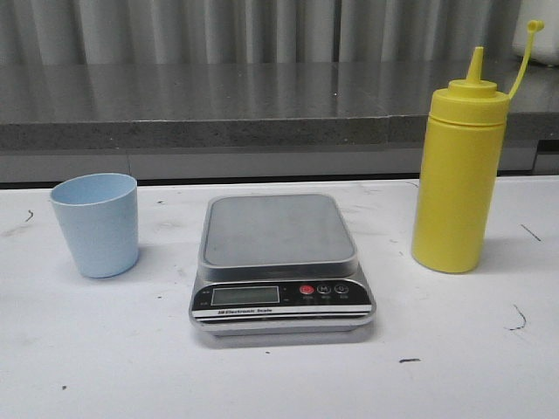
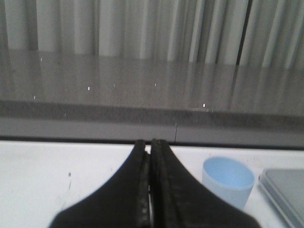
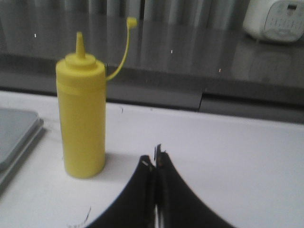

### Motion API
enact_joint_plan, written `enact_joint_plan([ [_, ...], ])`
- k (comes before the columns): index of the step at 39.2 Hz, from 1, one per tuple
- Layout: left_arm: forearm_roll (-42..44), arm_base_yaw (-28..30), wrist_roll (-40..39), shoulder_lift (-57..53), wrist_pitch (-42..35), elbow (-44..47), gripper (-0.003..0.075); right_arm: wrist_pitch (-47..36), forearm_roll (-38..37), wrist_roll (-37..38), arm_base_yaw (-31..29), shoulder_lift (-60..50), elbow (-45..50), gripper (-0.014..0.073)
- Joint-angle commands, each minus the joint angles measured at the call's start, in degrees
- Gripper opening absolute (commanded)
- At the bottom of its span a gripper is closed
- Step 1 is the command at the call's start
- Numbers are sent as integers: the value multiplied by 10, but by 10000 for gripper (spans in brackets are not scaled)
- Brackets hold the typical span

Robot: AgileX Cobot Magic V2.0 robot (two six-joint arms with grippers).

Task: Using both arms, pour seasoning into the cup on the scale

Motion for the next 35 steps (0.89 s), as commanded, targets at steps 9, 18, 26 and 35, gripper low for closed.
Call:
enact_joint_plan([
  [9,-1,1,2,29,45,-205,-20,36,-9,-4,-5,70,-197,-113],
  [18,-1,1,2,119,183,-340,-20,111,-9,-4,-5,178,-306,-113],
  [26,-1,1,2,199,259,-358,-20,158,-10,-4,-5,261,-318,-113],
  [35,-1,1,2,266,308,-358,-20,204,-10,-4,-5,340,-318,-113],
])
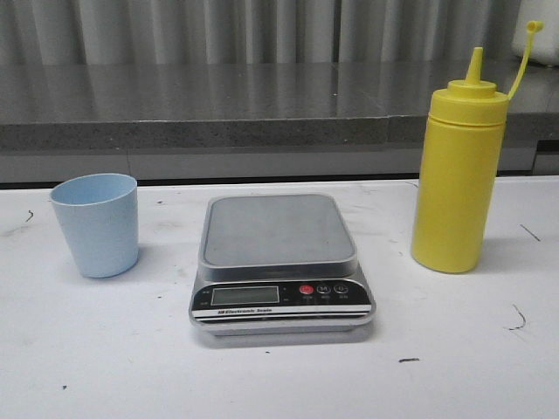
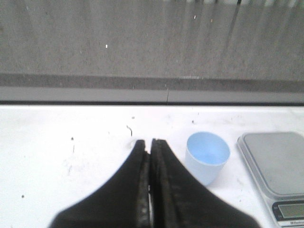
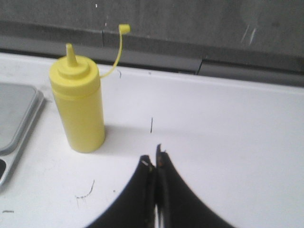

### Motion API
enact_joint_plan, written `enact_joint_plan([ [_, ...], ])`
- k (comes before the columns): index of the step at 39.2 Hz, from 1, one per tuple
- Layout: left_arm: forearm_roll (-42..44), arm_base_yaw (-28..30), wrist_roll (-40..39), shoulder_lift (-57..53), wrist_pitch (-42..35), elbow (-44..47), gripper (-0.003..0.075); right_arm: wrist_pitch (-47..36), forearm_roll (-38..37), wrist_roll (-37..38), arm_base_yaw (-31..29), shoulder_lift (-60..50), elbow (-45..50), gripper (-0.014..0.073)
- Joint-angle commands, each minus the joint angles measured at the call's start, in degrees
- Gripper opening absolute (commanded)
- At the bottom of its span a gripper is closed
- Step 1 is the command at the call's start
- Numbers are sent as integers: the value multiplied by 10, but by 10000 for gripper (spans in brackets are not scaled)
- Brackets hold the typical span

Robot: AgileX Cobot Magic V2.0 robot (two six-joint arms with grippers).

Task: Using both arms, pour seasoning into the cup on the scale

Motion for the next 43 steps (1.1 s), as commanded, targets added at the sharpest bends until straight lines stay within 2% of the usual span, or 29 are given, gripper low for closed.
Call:
enact_joint_plan([
  [1,-2,1,2,32,-33,-15,-20,-25,-5,-4,-5,35,-15,-113],
  [12,-3,1,2,78,-31,-15,-20,15,-5,-4,-5,110,-15,-111],
  [15,-3,1,2,84,-30,-15,-20,17,-5,-4,-5,118,-15,-88],
  [20,-3,1,2,87,-30,-15,-20,19,-5,-4,-5,122,-15,73],
  [26,-3,1,2,87,-30,-15,-19,20,-5,-4,-5,122,-15,363],
  [30,-3,1,2,87,-33,-15,-11,20,-5,-4,-5,122,-15,442],
  [33,-3,1,2,87,-39,-15,42,20,-5,-4,-5,122,-15,442],
  [36,-3,1,2,87,-48,-15,133,20,-5,-4,-5,122,-15,442],
  [42,-3,1,2,95,-66,-17,382,22,-5,-4,-5,122,-15,442],
  [43,-3,1,2,100,-67,-18,400,22,-5,-4,-5,122,-15,442],
])
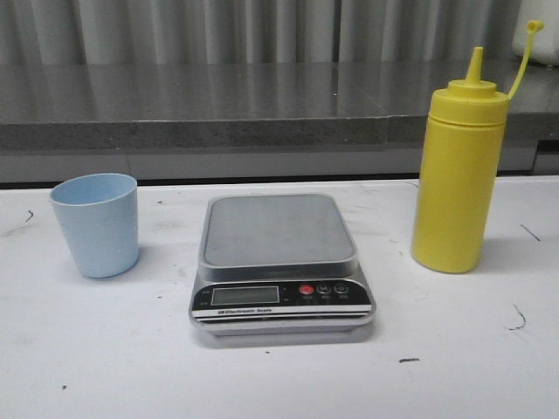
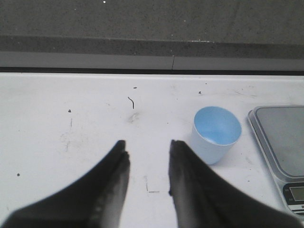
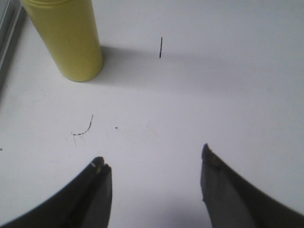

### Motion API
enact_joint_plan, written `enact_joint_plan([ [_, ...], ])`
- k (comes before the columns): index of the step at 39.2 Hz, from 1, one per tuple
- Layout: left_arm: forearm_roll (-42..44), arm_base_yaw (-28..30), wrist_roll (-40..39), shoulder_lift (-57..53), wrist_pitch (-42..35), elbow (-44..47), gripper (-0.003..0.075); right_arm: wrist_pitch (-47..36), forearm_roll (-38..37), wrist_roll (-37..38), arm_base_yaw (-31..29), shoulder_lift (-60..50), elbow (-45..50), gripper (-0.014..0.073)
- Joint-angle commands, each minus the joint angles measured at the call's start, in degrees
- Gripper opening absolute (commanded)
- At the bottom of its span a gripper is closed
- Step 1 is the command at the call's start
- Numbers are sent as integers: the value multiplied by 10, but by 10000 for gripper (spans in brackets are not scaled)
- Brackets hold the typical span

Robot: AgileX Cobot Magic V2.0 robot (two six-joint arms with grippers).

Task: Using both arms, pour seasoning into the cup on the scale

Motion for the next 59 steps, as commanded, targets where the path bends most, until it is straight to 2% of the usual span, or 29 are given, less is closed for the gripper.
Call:
enact_joint_plan([
  [1,-3,1,1,20,-54,-19,427,-30,-5,-4,-5,0,-15,442],
  [3,-3,0,1,36,-57,-19,454,-30,-5,-4,-5,0,-15,442],
  [10,-6,-23,5,115,-54,-43,451,-30,-5,-4,-5,0,-15,442],
  [18,-6,-83,20,249,1,-117,451,-31,-5,-4,-5,0,-15,442],
  [26,-6,-116,20,393,42,-200,451,-33,-5,-4,-5,0,-15,442],
  [46,4,-120,20,649,56,-360,451,-33,-5,-4,-5,0,-15,442],
  [53,4,-120,20,696,54,-376,387,-34,-5,-4,-5,0,-15,442],
  [59,4,-120,20,715,55,-379,269,-34,-5,-4,-5,0,-15,442],
])
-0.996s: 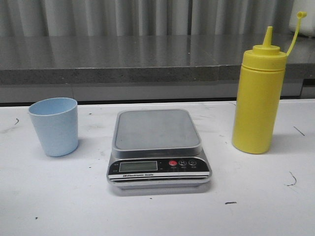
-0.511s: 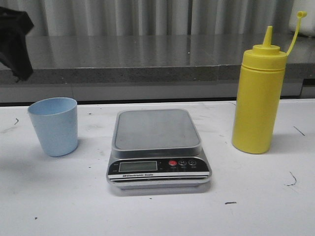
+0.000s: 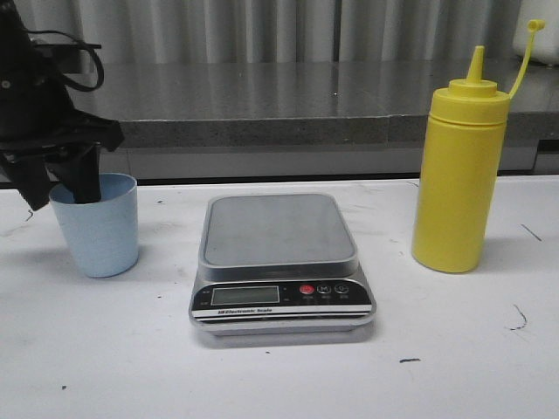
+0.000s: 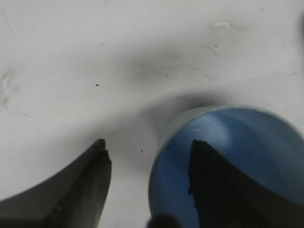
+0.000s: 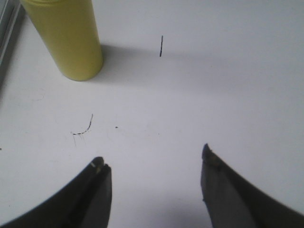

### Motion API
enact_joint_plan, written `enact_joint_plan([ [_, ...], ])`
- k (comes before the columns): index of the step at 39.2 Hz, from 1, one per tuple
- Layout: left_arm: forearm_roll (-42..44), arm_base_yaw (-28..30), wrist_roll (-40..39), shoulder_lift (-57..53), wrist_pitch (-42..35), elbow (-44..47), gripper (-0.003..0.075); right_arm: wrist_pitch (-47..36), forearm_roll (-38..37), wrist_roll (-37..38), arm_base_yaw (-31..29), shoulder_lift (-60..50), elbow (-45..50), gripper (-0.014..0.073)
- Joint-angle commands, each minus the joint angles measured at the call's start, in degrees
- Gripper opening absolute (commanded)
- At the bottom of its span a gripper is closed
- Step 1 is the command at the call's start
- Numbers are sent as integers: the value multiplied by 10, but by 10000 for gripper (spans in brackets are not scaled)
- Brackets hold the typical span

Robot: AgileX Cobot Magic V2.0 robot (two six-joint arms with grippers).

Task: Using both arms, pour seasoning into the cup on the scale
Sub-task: 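Reach the left gripper to the light blue cup and grasp it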

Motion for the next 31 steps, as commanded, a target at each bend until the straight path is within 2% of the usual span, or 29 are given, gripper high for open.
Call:
enact_joint_plan([
  [1,0,-4,-4,-19,-18,-18,249,-34,-5,-4,-5,0,-15,442],
  [13,-15,-4,-4,-20,-15,-23,-20,-34,-5,-4,-5,0,-15,442],
  [23,-32,-17,-4,-50,7,-44,-20,-37,-5,-4,-5,0,-15,442],
  [31,-32,-82,-4,-83,69,-142,-20,-39,-5,-4,-5,0,-15,442],
])
